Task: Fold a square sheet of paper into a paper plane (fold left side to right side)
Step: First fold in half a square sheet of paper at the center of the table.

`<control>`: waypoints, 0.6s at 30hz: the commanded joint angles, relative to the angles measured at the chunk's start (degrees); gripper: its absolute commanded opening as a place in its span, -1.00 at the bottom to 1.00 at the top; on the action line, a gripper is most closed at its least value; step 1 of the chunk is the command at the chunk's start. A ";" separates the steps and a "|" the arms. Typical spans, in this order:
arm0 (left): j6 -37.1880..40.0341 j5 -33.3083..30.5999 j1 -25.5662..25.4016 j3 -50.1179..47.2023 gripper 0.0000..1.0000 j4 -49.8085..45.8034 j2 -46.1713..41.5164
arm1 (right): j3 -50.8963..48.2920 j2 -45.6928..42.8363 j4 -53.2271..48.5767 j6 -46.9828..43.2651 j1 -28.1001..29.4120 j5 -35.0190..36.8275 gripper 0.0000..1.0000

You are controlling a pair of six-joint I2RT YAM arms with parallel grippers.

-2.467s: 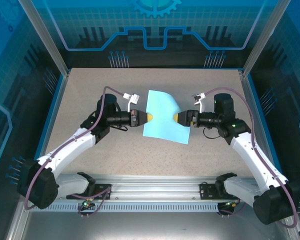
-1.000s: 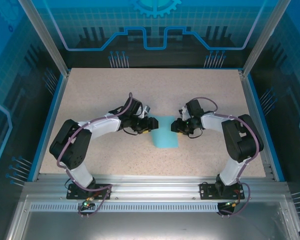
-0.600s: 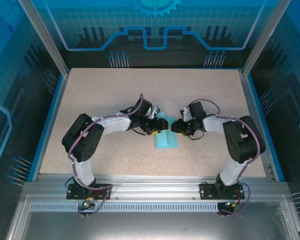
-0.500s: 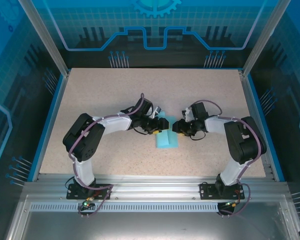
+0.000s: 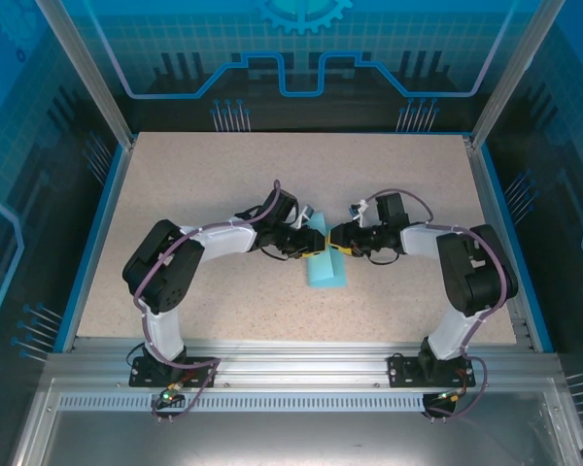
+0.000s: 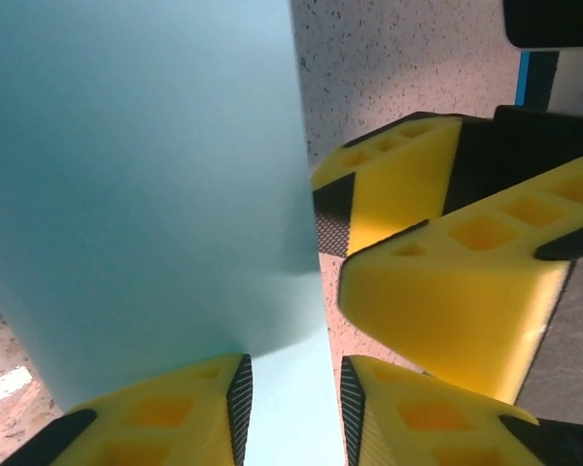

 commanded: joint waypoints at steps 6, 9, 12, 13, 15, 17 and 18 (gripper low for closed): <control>1.11 0.13 -0.57 1.14 -0.31 -0.73 -0.28 | 0.99 2.42 1.00 1.14 1.13 -1.96 -0.50; 2.41 -1.92 -0.59 0.77 -0.17 -2.89 -2.06 | 1.27 1.71 -1.02 -0.17 0.89 -0.35 -0.79; 3.85 -4.68 -0.61 -0.14 -0.02 -5.16 -4.86 | 2.18 1.39 -4.29 -2.06 0.52 1.78 -0.93; 4.20 -5.86 -0.62 -0.47 0.06 -6.04 -5.61 | 2.52 1.37 -5.20 -2.70 0.41 2.61 -0.93; 4.76 -9.75 -0.58 -0.73 0.23 -9.61 -7.00 | 3.31 1.48 -8.57 -3.99 0.08 5.16 -0.93; 5.01 -14.46 -0.57 0.56 0.26 -15.12 -6.37 | 3.41 1.45 -9.75 -4.63 -0.28 6.40 -0.93; 5.37 -15.91 -0.61 1.24 0.27 -16.84 -5.46 | 3.40 1.52 -10.06 -4.83 -0.37 6.93 -0.93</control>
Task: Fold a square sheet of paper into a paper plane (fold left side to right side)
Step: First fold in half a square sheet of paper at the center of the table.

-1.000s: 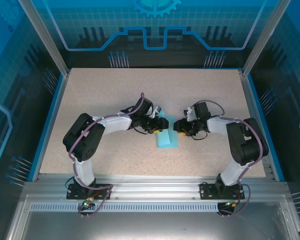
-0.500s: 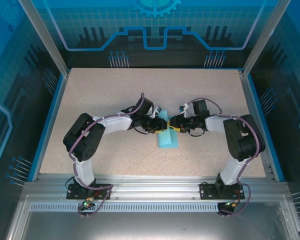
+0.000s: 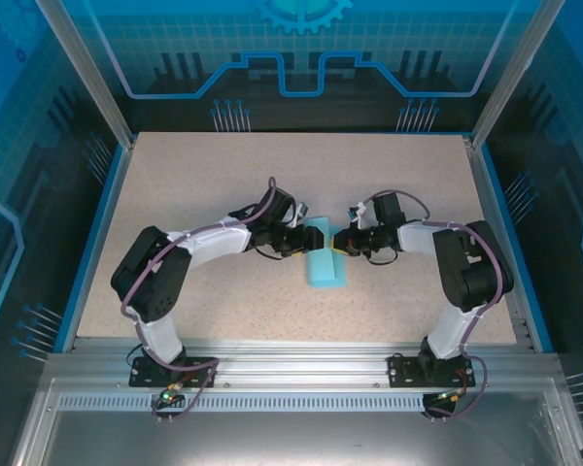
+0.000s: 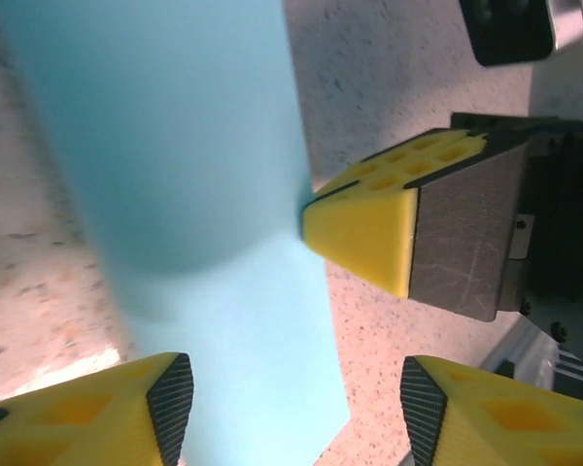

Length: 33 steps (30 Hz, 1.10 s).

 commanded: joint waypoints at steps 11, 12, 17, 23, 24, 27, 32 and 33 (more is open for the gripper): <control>-0.73 -6.79 -1.83 7.07 0.35 -9.32 8.02 | 1.26 -0.07 -8.94 -5.23 -1.98 8.06 -0.91; -0.99 -6.75 -1.94 7.35 0.34 -9.36 8.51 | 1.26 0.01 -9.36 -5.42 -2.15 8.21 -0.91; -1.40 -6.72 -2.66 8.97 0.28 -9.82 10.40 | 1.25 0.01 -10.03 -5.92 -2.83 8.75 -0.88; -1.30 -7.21 -3.48 11.04 0.17 -11.46 12.19 | 1.22 0.49 -9.51 -6.05 -3.11 8.09 -0.83; -1.38 -7.46 -3.57 11.24 0.15 -11.70 12.48 | 1.28 0.58 -9.51 -6.01 -3.10 7.93 -0.82; -1.77 -7.83 -3.62 11.59 0.09 -12.01 13.02 | 2.95 0.77 -9.89 -6.56 -3.18 7.97 -0.76; -2.01 -8.31 -3.83 12.10 0.08 -12.51 13.78 | 3.08 -1.04 -11.72 -7.72 -3.96 9.53 -0.56; -2.02 -8.61 -3.90 12.23 0.08 -12.73 13.90 | 2.81 -1.75 -12.19 -8.02 -4.19 10.45 -0.49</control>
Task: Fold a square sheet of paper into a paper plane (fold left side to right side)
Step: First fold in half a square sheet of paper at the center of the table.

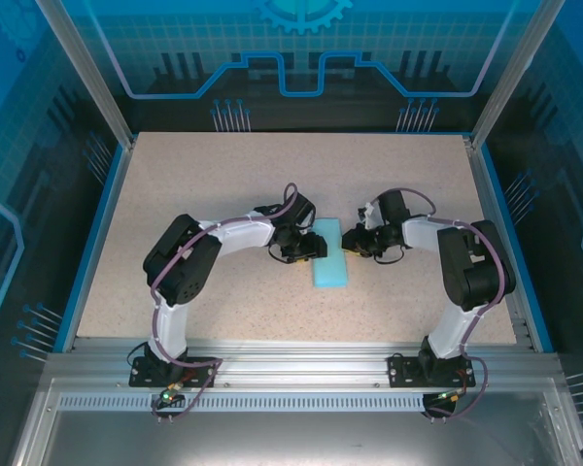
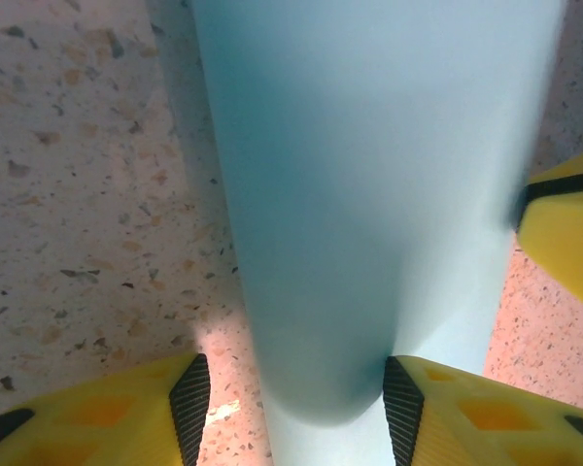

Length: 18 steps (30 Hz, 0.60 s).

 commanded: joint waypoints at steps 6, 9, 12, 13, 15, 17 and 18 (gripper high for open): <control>-1.13 -1.49 -0.56 1.99 0.08 -2.93 1.76 | -0.30 -7.04 -6.70 -4.02 -2.56 8.67 -0.12; -0.90 -1.47 -0.65 2.09 0.07 -3.16 1.96 | -2.16 -8.60 -8.63 -5.32 -2.90 11.55 -0.11; -0.56 -1.41 -0.76 2.12 0.05 -3.39 2.13 | -2.49 -8.44 -10.08 -6.26 -2.84 13.13 -0.12; -0.39 -1.23 -0.72 2.12 0.03 -3.45 2.22 | -2.59 -8.09 -10.12 -6.38 -2.89 12.89 -0.13; -0.04 -1.19 -0.84 2.26 0.02 -3.57 2.30 | -2.82 -7.30 -10.14 -6.27 -2.86 11.80 -0.14; 0.46 -1.18 -0.98 2.54 0.01 -4.05 2.52 | -3.08 -6.87 -9.86 -6.31 -2.82 11.35 -0.15; 0.69 -1.29 -1.10 2.65 0.01 -4.29 2.54 | -3.12 -7.03 -9.88 -6.27 -2.83 11.36 -0.15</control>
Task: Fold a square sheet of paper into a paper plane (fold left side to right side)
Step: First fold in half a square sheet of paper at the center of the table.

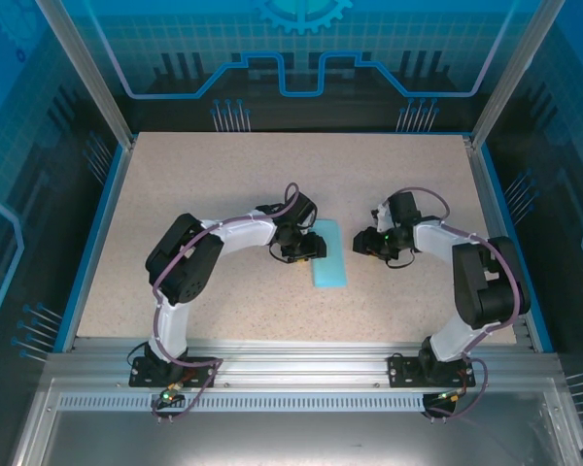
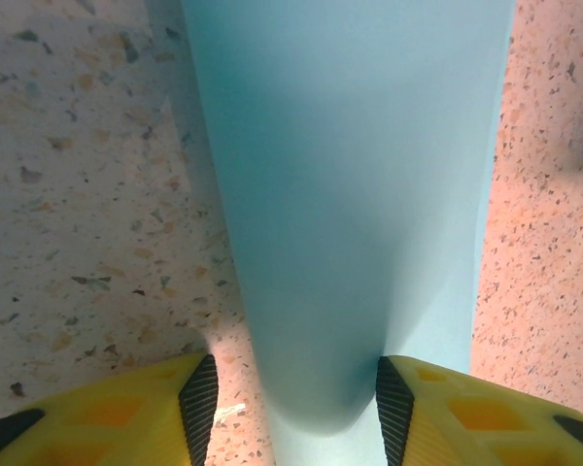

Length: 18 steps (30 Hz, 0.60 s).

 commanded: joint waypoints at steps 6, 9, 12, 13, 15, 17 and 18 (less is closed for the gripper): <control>1.96 0.07 -1.31 2.15 0.02 -3.33 2.33 | -0.19 0.99 -2.75 -1.44 -0.88 0.11 -0.16; 2.86 -0.06 -1.67 2.88 0.05 -4.27 2.83 | -0.19 1.06 -2.83 -1.49 -0.83 0.07 -0.16; 3.43 0.38 -1.85 3.45 0.07 -4.73 3.36 | -0.18 1.06 -2.92 -1.53 -0.81 0.07 -0.16; 3.60 0.37 -1.94 3.68 0.07 -5.05 3.54 | -0.10 1.06 -3.00 -1.49 -0.73 0.10 -0.16; 4.00 0.37 -2.03 4.10 0.08 -5.56 3.80 | -0.19 1.04 -3.09 -1.49 -0.75 0.08 -0.16; 4.31 0.22 -2.13 4.49 0.08 -6.10 4.09 | -0.21 0.97 -3.18 -1.51 -0.73 0.06 -0.16; 4.40 0.20 -2.07 4.63 0.08 -6.35 4.19 | -0.24 0.97 -3.18 -1.49 -0.71 0.05 -0.16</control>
